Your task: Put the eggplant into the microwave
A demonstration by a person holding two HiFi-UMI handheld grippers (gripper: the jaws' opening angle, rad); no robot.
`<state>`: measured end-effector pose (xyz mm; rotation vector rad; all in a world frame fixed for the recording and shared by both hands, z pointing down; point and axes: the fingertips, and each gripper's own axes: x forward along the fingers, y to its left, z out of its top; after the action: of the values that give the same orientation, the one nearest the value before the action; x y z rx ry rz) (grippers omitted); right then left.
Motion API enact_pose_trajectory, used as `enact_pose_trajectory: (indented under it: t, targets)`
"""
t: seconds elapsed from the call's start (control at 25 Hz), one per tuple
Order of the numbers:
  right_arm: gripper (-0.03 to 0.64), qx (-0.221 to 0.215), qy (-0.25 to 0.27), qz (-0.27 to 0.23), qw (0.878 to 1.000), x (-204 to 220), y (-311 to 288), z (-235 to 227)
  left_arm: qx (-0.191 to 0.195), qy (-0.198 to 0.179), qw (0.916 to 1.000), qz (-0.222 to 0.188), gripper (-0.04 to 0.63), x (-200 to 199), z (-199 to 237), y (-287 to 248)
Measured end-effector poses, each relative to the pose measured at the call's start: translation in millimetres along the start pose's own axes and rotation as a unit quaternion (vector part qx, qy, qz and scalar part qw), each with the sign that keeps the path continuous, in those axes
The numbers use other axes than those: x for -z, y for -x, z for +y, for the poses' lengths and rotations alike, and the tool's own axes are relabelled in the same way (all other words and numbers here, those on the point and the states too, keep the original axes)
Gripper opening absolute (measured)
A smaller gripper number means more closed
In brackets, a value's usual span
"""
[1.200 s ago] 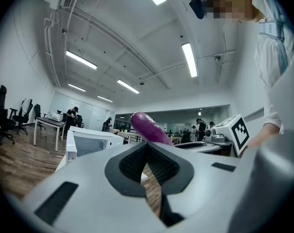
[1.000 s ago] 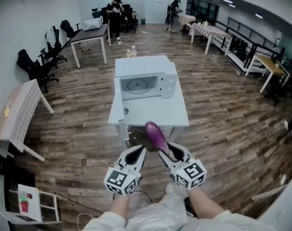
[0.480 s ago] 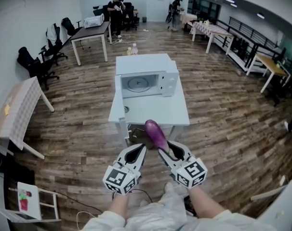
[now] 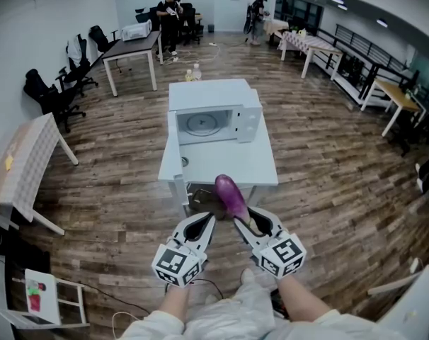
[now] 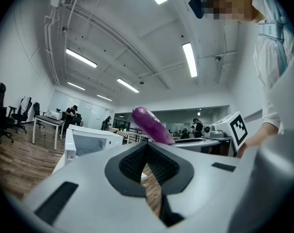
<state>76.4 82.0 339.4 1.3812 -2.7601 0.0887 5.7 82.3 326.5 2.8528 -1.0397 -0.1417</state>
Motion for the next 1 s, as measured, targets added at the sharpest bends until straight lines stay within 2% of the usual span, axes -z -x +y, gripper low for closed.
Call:
enact_pose_trajectory:
  t: [0.6, 1.0]
  targets:
    - [0.169, -0.019, 0.033, 0.051, 0.998, 3, -9, -3, 0.012, -0.009, 0.9999, -0.007, 0.002, -1, 3, -7]
    - [0.169, -0.03, 0.048, 0.075, 0.996, 1, -23, -12, 0.003, -0.016, 0.9997, -0.019, 0.002, -10, 14, -7]
